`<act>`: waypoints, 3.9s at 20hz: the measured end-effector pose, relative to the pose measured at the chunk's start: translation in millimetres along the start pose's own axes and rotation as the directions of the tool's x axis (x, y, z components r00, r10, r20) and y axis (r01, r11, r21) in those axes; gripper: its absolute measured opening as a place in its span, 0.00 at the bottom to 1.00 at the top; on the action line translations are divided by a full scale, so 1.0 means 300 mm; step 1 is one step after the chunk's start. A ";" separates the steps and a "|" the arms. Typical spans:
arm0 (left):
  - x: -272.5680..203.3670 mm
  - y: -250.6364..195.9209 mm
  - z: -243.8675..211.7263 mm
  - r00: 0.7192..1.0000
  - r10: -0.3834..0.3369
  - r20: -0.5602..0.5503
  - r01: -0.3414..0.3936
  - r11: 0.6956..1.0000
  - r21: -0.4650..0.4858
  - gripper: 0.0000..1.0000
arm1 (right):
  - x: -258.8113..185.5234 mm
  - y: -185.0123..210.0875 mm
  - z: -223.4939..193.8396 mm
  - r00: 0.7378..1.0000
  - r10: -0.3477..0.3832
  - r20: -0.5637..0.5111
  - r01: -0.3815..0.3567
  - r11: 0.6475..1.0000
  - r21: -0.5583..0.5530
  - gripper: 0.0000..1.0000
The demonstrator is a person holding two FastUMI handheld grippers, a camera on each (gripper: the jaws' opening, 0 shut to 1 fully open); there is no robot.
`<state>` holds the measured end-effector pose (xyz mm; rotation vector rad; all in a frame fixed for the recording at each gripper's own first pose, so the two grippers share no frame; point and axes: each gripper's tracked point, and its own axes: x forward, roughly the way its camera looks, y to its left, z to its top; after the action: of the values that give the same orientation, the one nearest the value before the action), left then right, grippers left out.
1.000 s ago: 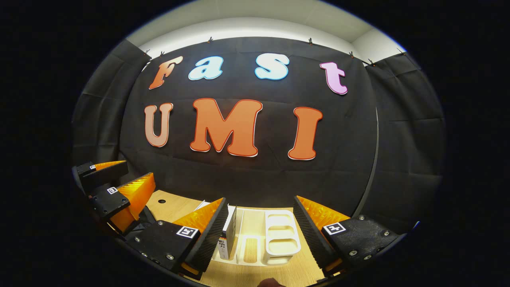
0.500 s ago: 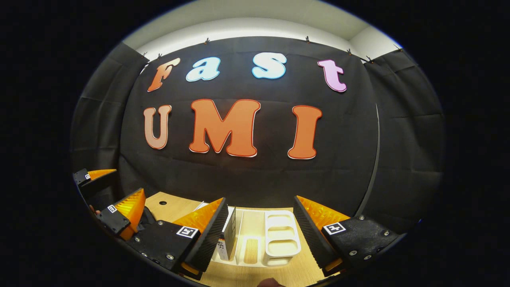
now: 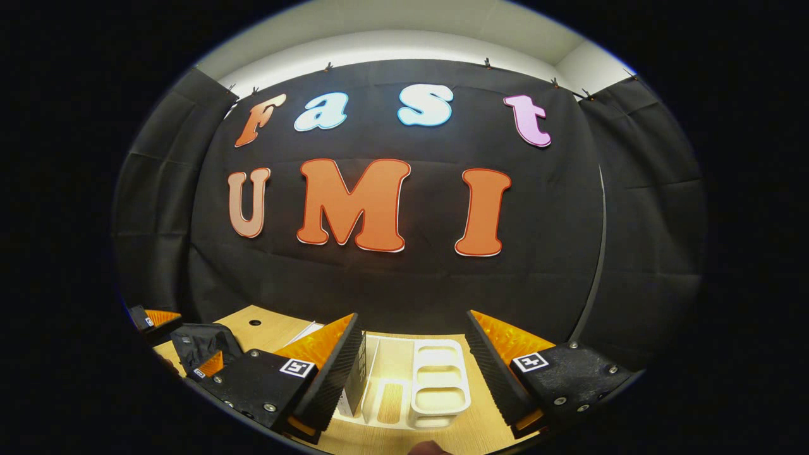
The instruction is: Open the schoolbag, grab two books from the bookshelf and put them into the schoolbag.
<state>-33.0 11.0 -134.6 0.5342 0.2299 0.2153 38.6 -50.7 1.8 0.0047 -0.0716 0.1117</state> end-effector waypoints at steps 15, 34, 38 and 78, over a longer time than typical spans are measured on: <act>-0.073 -0.167 -0.624 0.945 0.044 -0.324 0.079 0.931 0.356 0.97 | 0.074 -0.051 -0.096 0.999 0.046 -0.024 -0.047 0.997 -0.065 0.98; 0.040 -0.052 -0.801 0.862 0.114 -0.494 0.100 0.917 0.386 0.63 | 0.107 0.004 -0.092 0.988 0.149 -0.031 -0.151 0.984 -0.092 0.98; 0.051 -0.026 -0.753 0.865 0.054 -0.498 0.152 0.919 0.363 0.14 | 0.118 0.043 -0.098 0.985 0.165 -0.052 -0.169 0.981 -0.093 0.98; 0.221 0.398 -0.443 0.422 -0.625 -0.657 0.716 0.674 -0.181 0.04 | 0.373 0.665 -0.486 0.528 0.156 -0.835 -0.238 0.971 0.031 0.93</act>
<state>-23.0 191.7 -193.6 0.4272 1.1861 -0.4376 137.6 161.3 -135.5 -0.1490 0.9109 0.3352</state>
